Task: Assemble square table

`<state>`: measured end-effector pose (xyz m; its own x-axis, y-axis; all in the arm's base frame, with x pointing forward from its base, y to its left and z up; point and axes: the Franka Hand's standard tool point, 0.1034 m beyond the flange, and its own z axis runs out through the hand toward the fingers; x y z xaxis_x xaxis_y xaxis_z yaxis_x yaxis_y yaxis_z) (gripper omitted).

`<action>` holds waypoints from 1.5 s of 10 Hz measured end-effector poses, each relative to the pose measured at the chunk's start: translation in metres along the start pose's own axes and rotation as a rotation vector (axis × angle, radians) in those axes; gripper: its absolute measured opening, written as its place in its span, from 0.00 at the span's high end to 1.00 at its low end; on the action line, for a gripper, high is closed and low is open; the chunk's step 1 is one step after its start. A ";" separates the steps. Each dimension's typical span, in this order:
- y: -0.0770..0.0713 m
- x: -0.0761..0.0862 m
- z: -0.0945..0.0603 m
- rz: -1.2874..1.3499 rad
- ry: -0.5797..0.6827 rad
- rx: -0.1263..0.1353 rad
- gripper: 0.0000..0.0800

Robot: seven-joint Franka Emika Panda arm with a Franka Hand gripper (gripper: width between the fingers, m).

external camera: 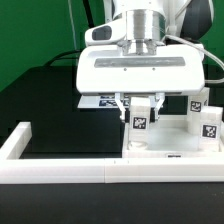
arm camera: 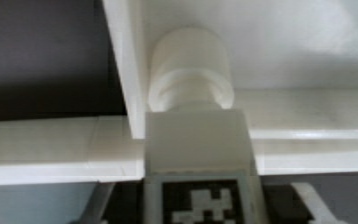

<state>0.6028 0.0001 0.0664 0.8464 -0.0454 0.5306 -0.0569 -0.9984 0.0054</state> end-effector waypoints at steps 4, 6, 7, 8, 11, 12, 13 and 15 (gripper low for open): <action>-0.002 0.001 0.002 0.015 0.002 -0.003 0.63; -0.002 0.001 0.002 0.015 0.002 -0.003 0.24; -0.002 0.001 0.002 0.015 0.001 -0.003 0.20; -0.002 0.001 0.002 0.015 0.001 -0.003 0.20; -0.002 0.000 0.002 0.015 0.001 -0.003 0.19; -0.002 -0.001 0.003 0.019 -0.038 0.005 0.19; -0.001 0.009 -0.006 0.032 -0.104 0.025 0.19; 0.003 0.022 -0.012 0.061 -0.215 0.057 0.19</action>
Offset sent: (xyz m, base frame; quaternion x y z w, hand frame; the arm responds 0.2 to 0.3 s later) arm 0.0000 0.0000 0.0000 0.0000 0.0000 0.0000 1.0000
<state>0.6147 -0.0036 0.0883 0.9361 -0.1056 0.3354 -0.0863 -0.9937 -0.0720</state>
